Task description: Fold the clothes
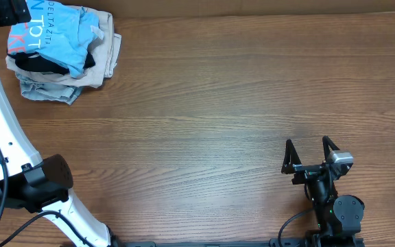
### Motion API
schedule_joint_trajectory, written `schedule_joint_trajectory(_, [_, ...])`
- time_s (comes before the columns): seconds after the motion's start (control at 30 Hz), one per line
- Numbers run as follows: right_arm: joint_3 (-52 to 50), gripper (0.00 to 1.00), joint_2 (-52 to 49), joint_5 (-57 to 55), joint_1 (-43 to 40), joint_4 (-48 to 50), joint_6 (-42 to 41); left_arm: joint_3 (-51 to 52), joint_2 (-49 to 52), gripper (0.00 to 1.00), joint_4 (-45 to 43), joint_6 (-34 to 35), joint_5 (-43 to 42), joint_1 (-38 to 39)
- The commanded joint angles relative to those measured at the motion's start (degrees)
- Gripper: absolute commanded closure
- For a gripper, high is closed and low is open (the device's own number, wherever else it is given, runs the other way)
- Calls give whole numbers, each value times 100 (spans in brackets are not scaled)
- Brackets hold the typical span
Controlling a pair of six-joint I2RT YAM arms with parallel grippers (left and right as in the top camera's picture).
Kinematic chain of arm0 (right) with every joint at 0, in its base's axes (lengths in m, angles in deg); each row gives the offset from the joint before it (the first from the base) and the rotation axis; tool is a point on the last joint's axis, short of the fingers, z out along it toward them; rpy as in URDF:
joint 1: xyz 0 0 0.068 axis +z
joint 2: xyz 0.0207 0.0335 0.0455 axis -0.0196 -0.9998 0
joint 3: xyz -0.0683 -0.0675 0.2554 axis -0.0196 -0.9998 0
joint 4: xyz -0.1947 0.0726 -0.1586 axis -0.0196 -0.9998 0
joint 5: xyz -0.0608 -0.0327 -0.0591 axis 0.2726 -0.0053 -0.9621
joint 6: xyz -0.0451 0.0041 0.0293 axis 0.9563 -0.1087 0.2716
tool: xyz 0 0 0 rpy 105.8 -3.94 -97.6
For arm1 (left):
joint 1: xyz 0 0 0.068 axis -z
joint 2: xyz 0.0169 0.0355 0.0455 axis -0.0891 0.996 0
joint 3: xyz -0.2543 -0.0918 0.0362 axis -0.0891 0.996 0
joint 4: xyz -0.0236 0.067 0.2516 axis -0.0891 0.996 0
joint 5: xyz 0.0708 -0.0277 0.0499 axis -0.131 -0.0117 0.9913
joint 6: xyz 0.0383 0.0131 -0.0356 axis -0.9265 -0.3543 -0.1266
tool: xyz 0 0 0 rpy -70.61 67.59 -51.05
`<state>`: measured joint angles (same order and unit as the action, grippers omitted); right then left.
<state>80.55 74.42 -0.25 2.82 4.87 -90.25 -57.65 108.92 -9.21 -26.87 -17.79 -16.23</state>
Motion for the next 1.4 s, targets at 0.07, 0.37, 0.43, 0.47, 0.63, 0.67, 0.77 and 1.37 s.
schedule_joint_trajectory(0.07, [-61, 0, 72, -37, 28, 9, -24, 2, 13, 0, -2, -90, 20, 79])
schedule_joint_trajectory(0.37, [-61, 0, 72, -37, 28, 9, -24, 2, 13, 0, -2, -92, 17, 79])
schedule_joint_trajectory(0.43, [-61, 0, 72, -37, 28, 9, -24, 2, 13, 0, -2, -90, 20, 79])
schedule_joint_trajectory(0.47, [-61, 0, 72, -37, 28, 9, -24, 2, 13, 0, -2, -90, 17, 79])
schedule_joint_trajectory(0.63, [-61, 0, 72, -37, 28, 11, -24, 4, -24, 0, 22, -90, 17, 114])
schedule_joint_trajectory(0.67, [-61, 0, 72, -37, 28, 9, -24, 4, -50, 0, 44, -90, 20, 129])
schedule_joint_trajectory(0.77, [-61, 0, 72, -37, 28, 11, -24, 33, -258, 0, 195, -90, 20, 251])
schedule_joint_trajectory(1.37, [-61, 0, 72, -37, 28, 9, -24, 1683, -3206, 0, 975, -114, 133, 1735])
